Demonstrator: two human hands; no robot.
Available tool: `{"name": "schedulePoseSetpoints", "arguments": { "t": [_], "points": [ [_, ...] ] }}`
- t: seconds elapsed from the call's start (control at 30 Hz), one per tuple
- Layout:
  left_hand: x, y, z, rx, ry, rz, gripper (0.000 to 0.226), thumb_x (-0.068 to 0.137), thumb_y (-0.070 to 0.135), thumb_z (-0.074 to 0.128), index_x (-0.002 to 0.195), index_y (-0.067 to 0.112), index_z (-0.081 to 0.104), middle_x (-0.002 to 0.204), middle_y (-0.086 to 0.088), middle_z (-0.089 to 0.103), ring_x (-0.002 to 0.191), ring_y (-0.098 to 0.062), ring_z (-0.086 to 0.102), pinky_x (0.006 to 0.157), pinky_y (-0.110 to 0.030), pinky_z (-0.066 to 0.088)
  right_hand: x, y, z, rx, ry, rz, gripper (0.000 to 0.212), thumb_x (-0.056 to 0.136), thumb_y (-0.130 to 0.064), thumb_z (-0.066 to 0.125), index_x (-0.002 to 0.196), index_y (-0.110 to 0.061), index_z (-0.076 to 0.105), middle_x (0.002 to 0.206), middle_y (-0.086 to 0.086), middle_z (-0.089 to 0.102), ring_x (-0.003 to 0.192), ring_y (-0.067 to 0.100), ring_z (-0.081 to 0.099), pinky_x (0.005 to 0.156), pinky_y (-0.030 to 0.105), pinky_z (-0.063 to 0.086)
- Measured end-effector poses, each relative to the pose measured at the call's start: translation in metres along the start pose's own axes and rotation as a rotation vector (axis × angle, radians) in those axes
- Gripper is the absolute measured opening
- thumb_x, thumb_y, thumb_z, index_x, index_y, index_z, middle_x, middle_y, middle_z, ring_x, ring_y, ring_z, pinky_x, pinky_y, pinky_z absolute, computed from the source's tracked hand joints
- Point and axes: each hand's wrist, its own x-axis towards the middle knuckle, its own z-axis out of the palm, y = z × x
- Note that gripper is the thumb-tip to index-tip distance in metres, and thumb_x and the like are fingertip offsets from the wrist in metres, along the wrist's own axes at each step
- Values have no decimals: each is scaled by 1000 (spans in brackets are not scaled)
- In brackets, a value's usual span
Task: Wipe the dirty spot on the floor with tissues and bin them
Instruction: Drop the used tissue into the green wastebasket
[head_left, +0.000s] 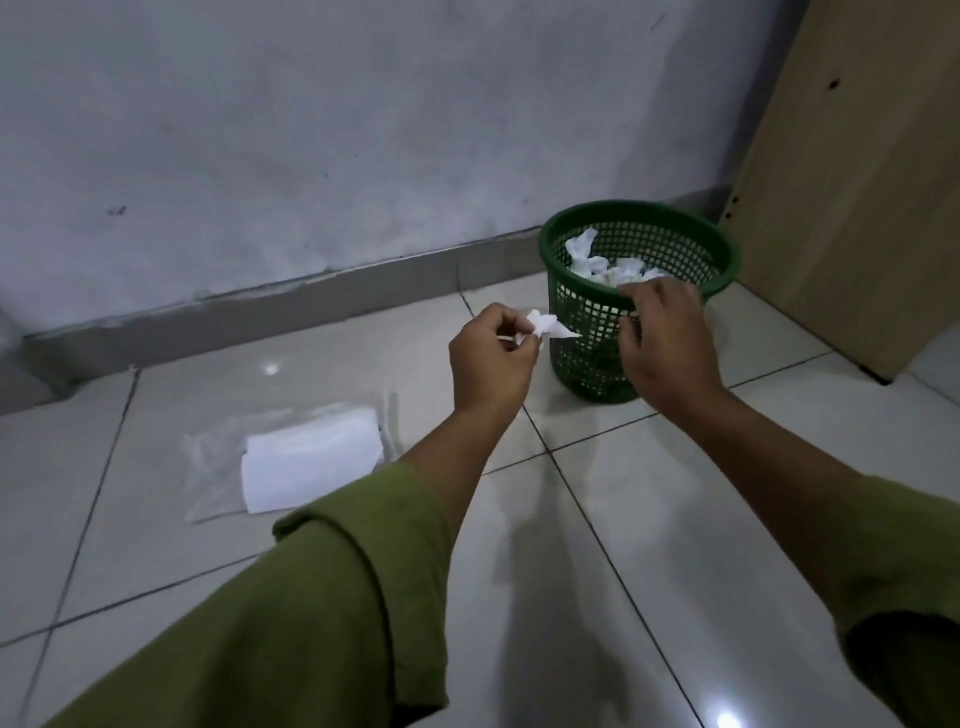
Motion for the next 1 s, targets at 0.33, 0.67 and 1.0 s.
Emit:
{"name": "schedulePoseSetpoints", "arguments": {
  "t": [0.33,0.67,1.0],
  "points": [
    [64,26,55,211,-274,212,35,89,8,56,123,2,56,134,-9,48,122,-19,48,106,-21,34,38,36,19,-224,-389,-2,53,83,-15,52,132,-4,34,137,18,39,132,33,27,117,54,-1],
    [84,13,85,560,-482,296,53,88,23,57,138,17,41,155,-6,22,144,-25,11,117,-52,10,37,45,28,-242,-390,-48,58,75,-15,55,127,-4,34,130,16,40,127,34,30,117,56,0],
    [70,10,44,403,-361,314,34,88,14,56,121,13,59,141,-9,46,139,-29,28,115,-37,18,39,34,14,-167,-449,12,53,87,-36,39,129,-6,33,136,15,39,131,30,27,116,52,-4]
  ]
}}
